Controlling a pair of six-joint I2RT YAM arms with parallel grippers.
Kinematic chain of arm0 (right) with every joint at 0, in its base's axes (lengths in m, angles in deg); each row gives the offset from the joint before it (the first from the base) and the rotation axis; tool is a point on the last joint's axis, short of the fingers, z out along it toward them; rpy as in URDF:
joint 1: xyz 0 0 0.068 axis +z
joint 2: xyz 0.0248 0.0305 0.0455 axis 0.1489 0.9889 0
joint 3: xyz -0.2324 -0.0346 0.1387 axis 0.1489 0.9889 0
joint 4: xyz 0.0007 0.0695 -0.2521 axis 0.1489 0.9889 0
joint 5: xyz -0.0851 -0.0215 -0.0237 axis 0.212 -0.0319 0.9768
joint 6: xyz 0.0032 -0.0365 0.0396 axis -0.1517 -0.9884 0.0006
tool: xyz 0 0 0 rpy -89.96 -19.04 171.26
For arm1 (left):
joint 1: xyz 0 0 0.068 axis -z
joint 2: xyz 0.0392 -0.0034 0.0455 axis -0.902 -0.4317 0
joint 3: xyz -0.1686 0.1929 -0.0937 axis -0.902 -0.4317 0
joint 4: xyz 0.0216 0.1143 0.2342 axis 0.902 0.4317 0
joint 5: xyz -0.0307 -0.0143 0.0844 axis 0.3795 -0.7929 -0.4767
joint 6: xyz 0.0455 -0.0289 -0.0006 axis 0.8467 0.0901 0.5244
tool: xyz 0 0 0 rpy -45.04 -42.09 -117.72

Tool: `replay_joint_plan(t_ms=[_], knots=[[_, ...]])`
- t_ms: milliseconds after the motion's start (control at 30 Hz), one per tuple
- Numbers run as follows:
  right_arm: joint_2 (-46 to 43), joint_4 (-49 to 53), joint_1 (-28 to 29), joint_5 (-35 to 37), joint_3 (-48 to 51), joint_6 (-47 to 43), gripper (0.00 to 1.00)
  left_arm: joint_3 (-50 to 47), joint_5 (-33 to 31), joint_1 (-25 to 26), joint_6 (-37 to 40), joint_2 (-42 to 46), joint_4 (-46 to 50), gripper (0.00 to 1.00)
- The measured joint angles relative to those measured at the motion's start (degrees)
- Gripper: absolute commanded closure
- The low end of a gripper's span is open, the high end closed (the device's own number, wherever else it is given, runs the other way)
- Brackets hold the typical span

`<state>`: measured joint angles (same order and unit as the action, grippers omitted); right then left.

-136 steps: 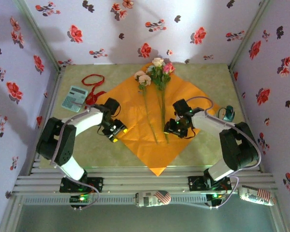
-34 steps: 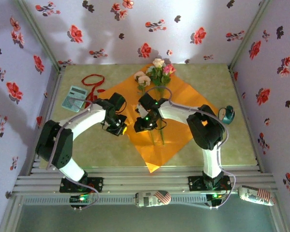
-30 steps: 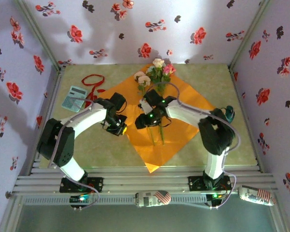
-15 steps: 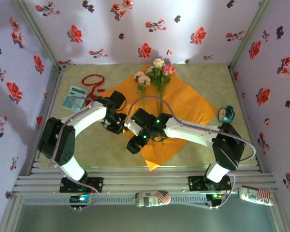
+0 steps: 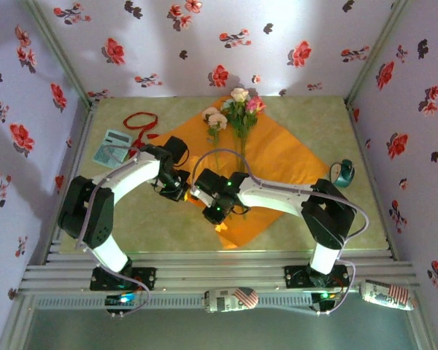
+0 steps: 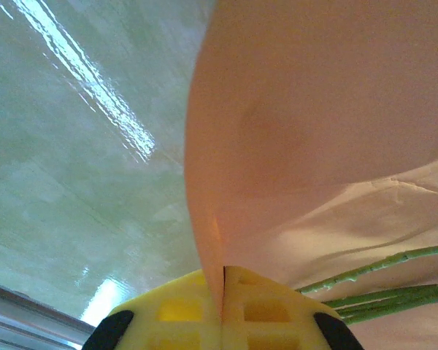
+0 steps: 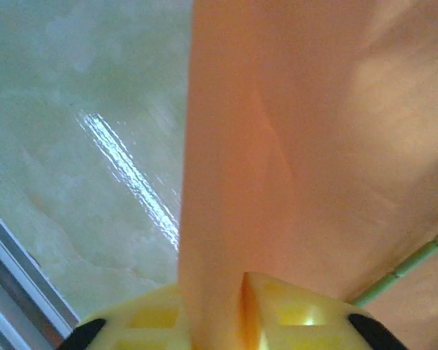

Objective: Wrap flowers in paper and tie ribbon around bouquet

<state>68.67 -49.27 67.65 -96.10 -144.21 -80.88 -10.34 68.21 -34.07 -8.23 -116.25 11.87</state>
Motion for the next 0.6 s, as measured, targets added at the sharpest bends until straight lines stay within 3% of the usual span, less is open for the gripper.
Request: replay_joint_plan(t_ms=[133, 233, 467, 600], knots=[[-1.2, 0.6, -0.7, -0.3, -0.5, -1.1, 0.94, 0.2, 0.2, 0.0, 0.8, 0.0, 0.3, 0.51], [-1.2, 1.1, -1.6, -1.5, -1.6, -1.3, 0.95, 0.2, 0.4, 0.0, 0.4, 0.4, 0.4, 0.34], [-1.2, 1.6, -3.3, -3.9, -2.8, -2.1, 0.94, -0.4, 2.4, 3.6, -4.7, 5.6, -0.6, 0.31], [-1.3, 3.7, -3.6, -4.6, -2.8, -2.1, 0.93, -1.1, 2.4, 5.3, -8.7, 5.5, -2.6, 0.40]])
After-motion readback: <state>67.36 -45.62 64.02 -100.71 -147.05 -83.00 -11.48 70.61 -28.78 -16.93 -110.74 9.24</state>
